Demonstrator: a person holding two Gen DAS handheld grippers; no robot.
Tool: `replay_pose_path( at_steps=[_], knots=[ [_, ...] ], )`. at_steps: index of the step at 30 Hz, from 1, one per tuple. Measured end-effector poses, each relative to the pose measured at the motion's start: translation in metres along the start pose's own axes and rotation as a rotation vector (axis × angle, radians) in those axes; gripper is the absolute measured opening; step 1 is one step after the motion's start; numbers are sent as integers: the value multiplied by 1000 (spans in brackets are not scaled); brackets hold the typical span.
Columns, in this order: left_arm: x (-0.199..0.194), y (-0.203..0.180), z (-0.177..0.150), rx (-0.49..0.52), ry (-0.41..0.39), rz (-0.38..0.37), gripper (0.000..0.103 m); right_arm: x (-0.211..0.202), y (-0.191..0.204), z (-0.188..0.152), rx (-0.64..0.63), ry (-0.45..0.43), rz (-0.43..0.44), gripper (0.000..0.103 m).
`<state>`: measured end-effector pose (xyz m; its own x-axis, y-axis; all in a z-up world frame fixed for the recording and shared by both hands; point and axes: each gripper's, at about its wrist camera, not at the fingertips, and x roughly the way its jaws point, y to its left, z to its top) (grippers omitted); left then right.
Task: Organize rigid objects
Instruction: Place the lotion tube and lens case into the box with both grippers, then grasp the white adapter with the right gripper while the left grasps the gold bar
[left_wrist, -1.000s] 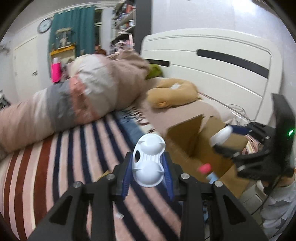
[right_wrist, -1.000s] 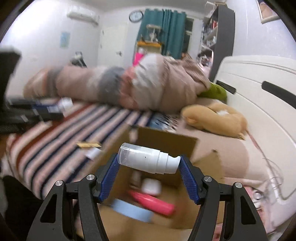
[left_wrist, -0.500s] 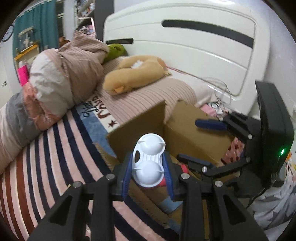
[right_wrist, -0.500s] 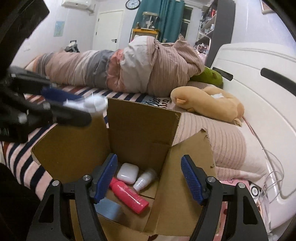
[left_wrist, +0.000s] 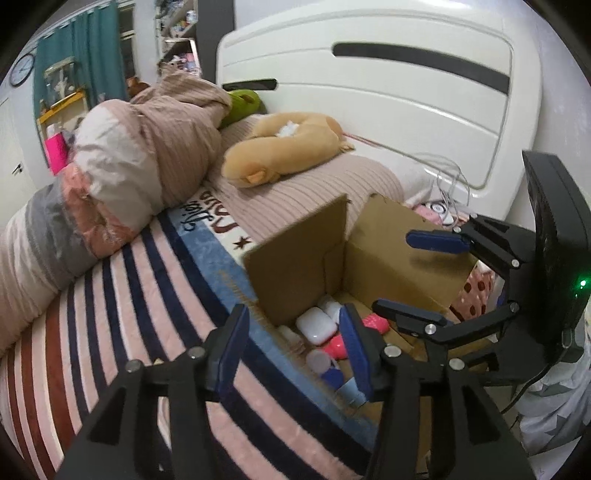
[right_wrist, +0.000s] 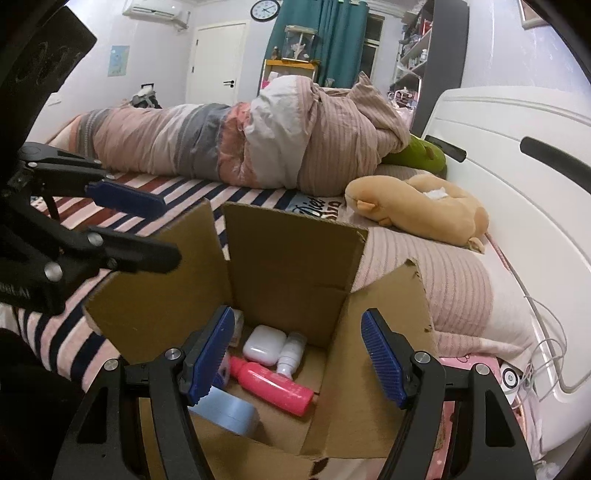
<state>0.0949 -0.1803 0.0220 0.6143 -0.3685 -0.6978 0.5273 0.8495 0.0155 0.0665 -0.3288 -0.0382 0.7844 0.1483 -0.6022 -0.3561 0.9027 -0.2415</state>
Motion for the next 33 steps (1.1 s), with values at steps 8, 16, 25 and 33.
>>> replay_pose_path(
  at_steps=[8,16,25,33],
  knots=[
    [-44,65,-34,-101,-60,127,55,-17,45,25,-21,-62,98,68],
    [-50,150,-99,-230,-24,256,55,-5,140,52,-124,-54,295,68],
    [-3,208,-158,-318,57,223,55,94,195,38,-25,134,367,68],
    [53,231,-169,-321,105,178,55,190,184,16,157,245,338,60]
  ],
)
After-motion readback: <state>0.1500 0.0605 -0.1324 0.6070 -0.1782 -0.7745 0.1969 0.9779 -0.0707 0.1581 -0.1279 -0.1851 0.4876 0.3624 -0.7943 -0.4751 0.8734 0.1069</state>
